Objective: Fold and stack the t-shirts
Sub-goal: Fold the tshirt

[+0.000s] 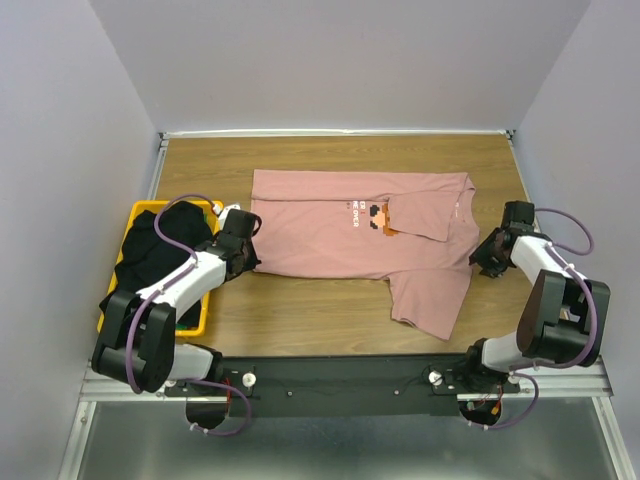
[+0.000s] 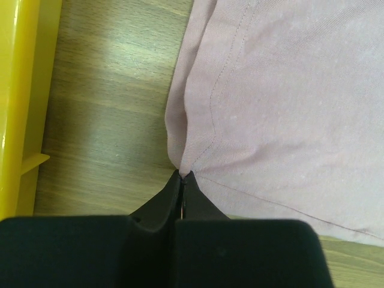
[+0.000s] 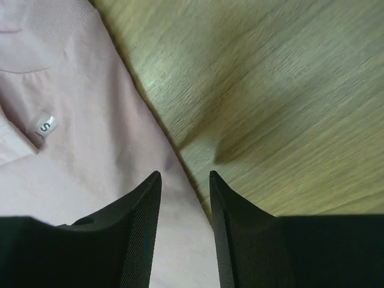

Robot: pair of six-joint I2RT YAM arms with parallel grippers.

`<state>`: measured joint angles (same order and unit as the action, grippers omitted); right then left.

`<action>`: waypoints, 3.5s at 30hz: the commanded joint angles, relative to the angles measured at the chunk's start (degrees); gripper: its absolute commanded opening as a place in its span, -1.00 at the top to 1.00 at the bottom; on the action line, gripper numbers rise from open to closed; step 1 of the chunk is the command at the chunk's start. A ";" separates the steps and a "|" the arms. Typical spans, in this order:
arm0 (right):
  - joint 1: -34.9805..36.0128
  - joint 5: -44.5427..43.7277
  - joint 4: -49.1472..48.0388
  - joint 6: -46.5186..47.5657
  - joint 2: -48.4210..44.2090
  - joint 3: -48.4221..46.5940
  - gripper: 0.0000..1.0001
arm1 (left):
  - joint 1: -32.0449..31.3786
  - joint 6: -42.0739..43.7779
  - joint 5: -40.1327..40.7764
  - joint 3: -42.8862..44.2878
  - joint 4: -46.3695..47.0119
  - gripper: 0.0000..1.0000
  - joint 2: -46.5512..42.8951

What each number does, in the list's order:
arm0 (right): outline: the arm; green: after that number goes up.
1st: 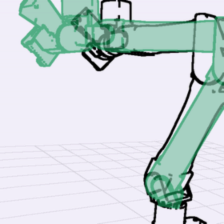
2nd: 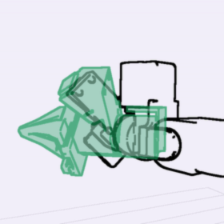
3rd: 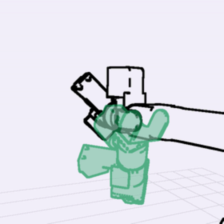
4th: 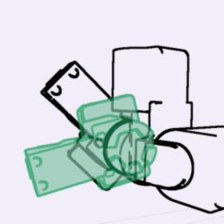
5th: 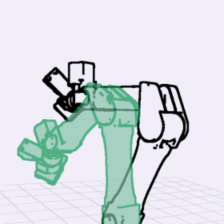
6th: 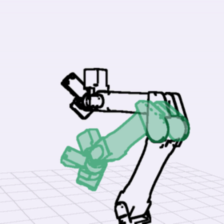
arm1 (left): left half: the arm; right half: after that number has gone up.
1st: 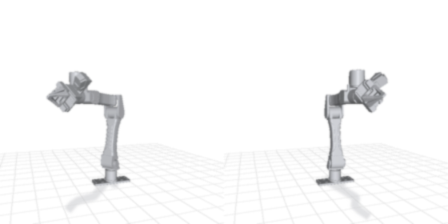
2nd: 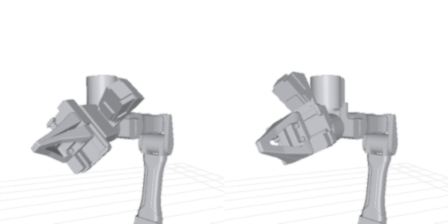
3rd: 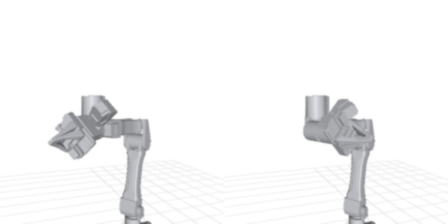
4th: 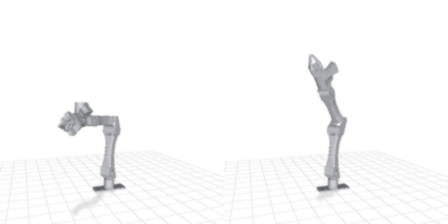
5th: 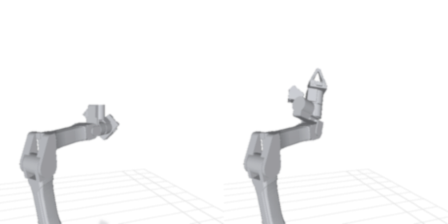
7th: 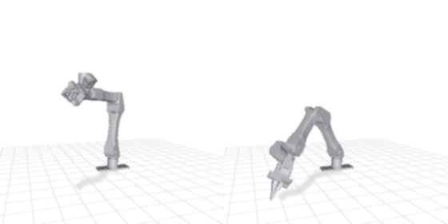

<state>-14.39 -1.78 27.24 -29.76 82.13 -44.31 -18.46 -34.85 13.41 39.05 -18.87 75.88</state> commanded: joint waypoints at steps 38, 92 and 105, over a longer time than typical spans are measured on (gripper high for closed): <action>-0.64 0.30 -2.02 0.05 -1.26 6.08 0.56 | 0.00 0.66 2.24 0.15 0.24 1.00 -2.31; 1.38 2.22 0.79 5.94 22.55 -29.78 0.93 | 5.19 6.46 2.85 28.63 0.24 1.00 28.36; 2.44 -0.24 0.09 6.82 24.84 -30.74 0.78 | 5.36 6.46 6.28 29.16 0.59 0.93 30.38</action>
<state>-12.36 0.40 28.40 -23.92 106.00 -73.52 -13.82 -28.51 14.98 67.29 -18.35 105.58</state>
